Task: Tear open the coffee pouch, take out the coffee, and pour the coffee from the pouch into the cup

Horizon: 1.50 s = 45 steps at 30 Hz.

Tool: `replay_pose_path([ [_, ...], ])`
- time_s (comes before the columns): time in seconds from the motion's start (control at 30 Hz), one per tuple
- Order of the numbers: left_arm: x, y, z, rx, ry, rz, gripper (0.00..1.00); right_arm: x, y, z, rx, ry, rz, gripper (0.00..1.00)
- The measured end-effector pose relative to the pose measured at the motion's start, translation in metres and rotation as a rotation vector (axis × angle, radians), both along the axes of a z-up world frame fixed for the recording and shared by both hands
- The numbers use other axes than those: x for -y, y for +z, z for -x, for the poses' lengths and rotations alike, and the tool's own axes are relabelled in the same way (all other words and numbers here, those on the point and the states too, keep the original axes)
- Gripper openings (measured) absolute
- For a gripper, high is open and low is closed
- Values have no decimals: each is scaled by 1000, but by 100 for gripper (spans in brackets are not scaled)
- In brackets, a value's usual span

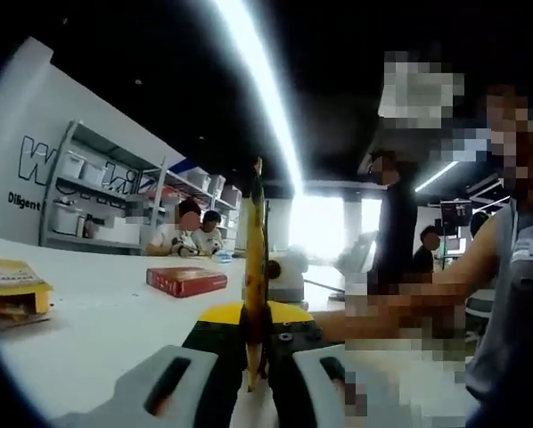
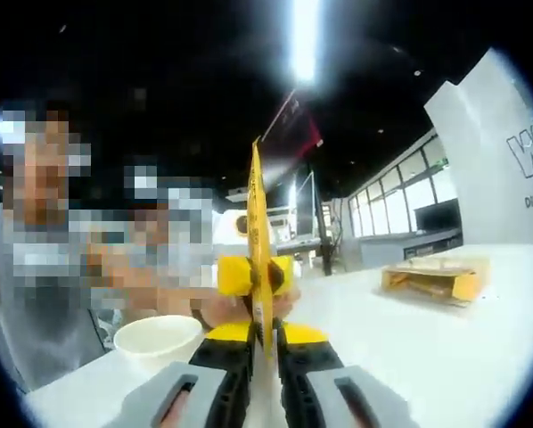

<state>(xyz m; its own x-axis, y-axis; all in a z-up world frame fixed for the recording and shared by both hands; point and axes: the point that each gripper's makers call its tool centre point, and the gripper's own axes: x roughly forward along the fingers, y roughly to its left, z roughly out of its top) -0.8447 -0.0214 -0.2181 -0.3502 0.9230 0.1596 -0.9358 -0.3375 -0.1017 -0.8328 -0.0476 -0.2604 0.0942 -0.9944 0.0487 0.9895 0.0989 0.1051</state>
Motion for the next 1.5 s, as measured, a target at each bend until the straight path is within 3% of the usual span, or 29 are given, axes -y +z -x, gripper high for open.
replay_pose_path([
  [0.5, -3, 1, 4, -4, -13, 5, 11, -1, 2, 3, -8, -5, -4, 8],
  [0.8, -4, 2, 4, -36, -5, 10, 11, -2, 5, -1, -12, -9, 7, 7],
  [0.9, -4, 4, 3, -73, 5, 16, 13, 0, 5, -8, -16, -11, 12, 7],
  [1.2, 14, 27, 4, -72, 23, -77, 15, 4, 2, -14, -25, -30, -3, 7],
  [1.5, 24, 34, 8, -88, 52, -100, 14, 12, -13, -18, -44, -47, -69, 7],
])
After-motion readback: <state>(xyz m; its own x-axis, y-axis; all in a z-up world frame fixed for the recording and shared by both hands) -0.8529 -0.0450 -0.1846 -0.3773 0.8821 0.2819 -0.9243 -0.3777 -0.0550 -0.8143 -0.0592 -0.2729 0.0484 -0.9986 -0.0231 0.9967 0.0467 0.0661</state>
